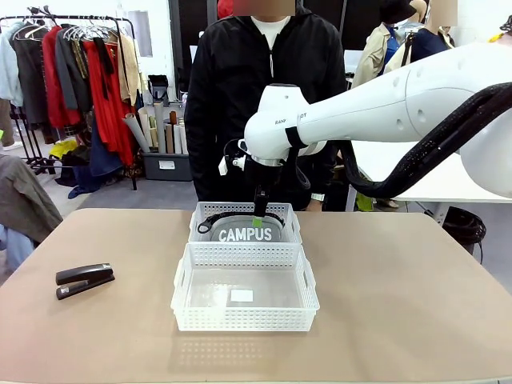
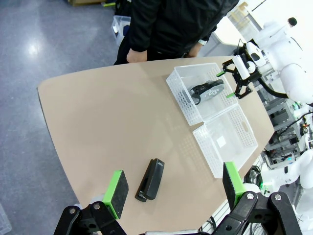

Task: Distribute items into two baskets.
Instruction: Pick up the Stapler that the person points to.

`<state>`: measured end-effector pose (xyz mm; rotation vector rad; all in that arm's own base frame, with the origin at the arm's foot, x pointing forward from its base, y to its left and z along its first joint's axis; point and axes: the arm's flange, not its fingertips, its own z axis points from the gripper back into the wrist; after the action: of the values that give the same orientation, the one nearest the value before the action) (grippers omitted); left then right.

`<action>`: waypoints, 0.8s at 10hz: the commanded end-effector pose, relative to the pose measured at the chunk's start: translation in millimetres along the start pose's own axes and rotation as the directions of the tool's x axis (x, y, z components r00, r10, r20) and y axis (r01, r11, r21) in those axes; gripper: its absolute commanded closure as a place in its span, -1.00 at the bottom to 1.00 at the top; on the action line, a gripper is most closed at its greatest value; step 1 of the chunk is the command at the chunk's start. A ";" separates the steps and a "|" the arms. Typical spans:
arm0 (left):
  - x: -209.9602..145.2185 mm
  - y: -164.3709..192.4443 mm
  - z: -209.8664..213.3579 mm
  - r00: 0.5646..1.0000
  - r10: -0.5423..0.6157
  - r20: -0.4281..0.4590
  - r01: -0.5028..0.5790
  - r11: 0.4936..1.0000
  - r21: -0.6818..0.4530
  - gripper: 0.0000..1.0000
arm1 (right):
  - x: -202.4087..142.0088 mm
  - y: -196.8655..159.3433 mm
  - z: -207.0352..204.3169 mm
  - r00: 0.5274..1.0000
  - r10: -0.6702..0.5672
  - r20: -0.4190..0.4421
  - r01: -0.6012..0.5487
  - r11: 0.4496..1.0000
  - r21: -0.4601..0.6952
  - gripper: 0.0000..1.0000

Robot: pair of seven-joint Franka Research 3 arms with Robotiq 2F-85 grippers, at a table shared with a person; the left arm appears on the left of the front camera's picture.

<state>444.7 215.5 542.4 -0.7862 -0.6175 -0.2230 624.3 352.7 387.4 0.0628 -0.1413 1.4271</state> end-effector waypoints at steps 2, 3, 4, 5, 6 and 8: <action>-0.7 -1.6 1.6 1.000 -0.002 0.003 0.002 1.000 -0.003 -1.00 | 0.0 0.0 0.0 1.000 0.000 0.000 0.000 1.000 0.000 -1.00; -0.7 -1.6 1.6 1.000 -0.002 0.003 0.002 1.000 -0.003 -1.00 | -11.9 -6.1 12.9 0.999 -0.039 0.024 0.039 0.999 -0.014 -1.00; -0.7 -1.6 1.6 1.000 -0.002 0.003 0.002 1.000 -0.003 -1.00 | -27.2 -12.4 29.1 0.997 -0.060 0.056 0.060 0.998 0.002 -1.00; -0.7 -1.6 1.6 1.000 -0.002 0.003 0.002 1.000 -0.003 -1.00 | -43.5 -18.2 44.3 0.991 -0.111 0.079 0.110 0.994 0.010 -1.00; -0.7 -1.6 1.6 1.000 -0.002 0.003 0.002 1.000 -0.003 -1.00 | -61.2 -16.2 60.3 0.980 -0.155 0.123 0.148 0.987 0.070 -1.00; -0.7 -1.6 1.6 1.000 -0.002 0.003 0.002 1.000 -0.003 -1.00 | -83.0 6.2 91.6 0.965 -0.214 0.150 0.191 0.969 0.155 -1.00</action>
<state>444.7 215.6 542.2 -0.7863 -0.6173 -0.2227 631.6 271.0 460.7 0.2341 -0.1697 1.2374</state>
